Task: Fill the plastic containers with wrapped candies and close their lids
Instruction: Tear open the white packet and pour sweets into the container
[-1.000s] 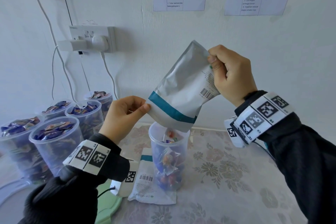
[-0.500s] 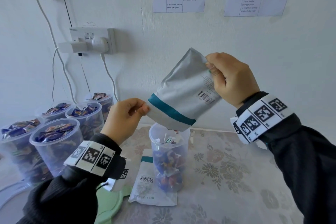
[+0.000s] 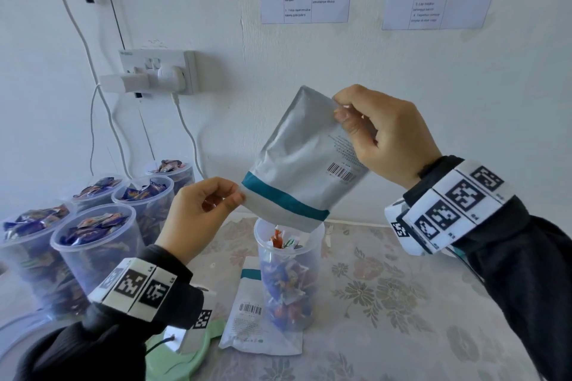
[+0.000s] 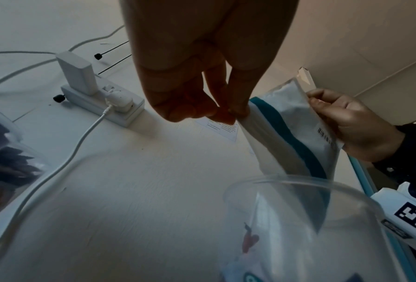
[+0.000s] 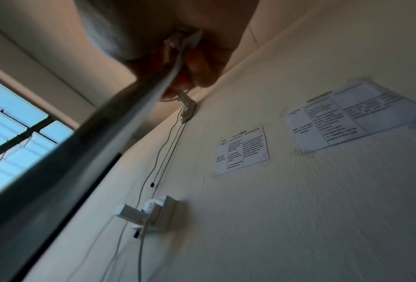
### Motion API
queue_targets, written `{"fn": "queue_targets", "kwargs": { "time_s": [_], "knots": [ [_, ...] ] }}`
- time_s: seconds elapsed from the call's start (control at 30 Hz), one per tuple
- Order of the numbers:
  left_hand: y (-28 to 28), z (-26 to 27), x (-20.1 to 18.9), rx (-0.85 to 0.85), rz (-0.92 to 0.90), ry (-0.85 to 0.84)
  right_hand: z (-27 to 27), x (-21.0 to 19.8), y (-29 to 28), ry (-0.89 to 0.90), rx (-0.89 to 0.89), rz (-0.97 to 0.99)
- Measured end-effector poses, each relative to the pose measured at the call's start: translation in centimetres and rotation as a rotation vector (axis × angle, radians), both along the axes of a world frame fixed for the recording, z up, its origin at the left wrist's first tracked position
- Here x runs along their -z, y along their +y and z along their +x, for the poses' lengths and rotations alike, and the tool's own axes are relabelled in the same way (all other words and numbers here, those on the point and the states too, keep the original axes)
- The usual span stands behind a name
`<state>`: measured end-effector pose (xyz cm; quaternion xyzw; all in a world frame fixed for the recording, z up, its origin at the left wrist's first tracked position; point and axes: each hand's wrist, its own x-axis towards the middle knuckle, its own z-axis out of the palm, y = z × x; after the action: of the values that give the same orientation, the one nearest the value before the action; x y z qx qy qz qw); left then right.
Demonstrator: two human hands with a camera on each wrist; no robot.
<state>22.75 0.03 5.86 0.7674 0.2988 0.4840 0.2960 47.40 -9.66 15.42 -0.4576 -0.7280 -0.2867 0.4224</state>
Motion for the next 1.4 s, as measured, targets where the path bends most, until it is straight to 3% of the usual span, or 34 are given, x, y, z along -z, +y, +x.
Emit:
{"fn": "queue_targets", "kwargs": {
  "time_s": [0.13,0.2,0.33,0.53,0.9,1.03,1.23,1.4],
  "knots": [
    [-0.3,0.3,0.0,0.024,-0.032,-0.044,-0.5,-0.6,-1.3,0.148,-0.143,-0.32],
    [-0.7,0.6,0.0,0.107,-0.117,-0.095,-0.6,-0.6,-1.5,0.151,-0.161,-0.384],
    [-1.8,1.5,-0.3,0.239,-0.179,-0.135,-0.6,-0.5,-1.6,0.13,-0.166,-0.385],
    [-1.9,2.1,-0.3,0.166,-0.147,-0.145,-1.2,-0.2,-1.9,0.161,-0.192,-0.448],
    [-3.2,2.0,-0.8,0.034,-0.242,-0.31,-0.7,1.0,-2.0,0.547,-0.168,-0.312],
    [-5.3,2.2,-0.8,0.111,-0.272,-0.416,-1.2,3.0,-1.9,0.714,-0.196,-0.273],
    [-6.8,2.8,-1.3,0.21,-0.316,-0.436,-4.0,6.7,-2.6,1.028,-0.445,-0.493],
    [-6.6,2.1,-1.0,0.122,-0.361,-0.497,-5.7,10.1,-3.3,1.13,-0.553,-0.601]
  ]
}}
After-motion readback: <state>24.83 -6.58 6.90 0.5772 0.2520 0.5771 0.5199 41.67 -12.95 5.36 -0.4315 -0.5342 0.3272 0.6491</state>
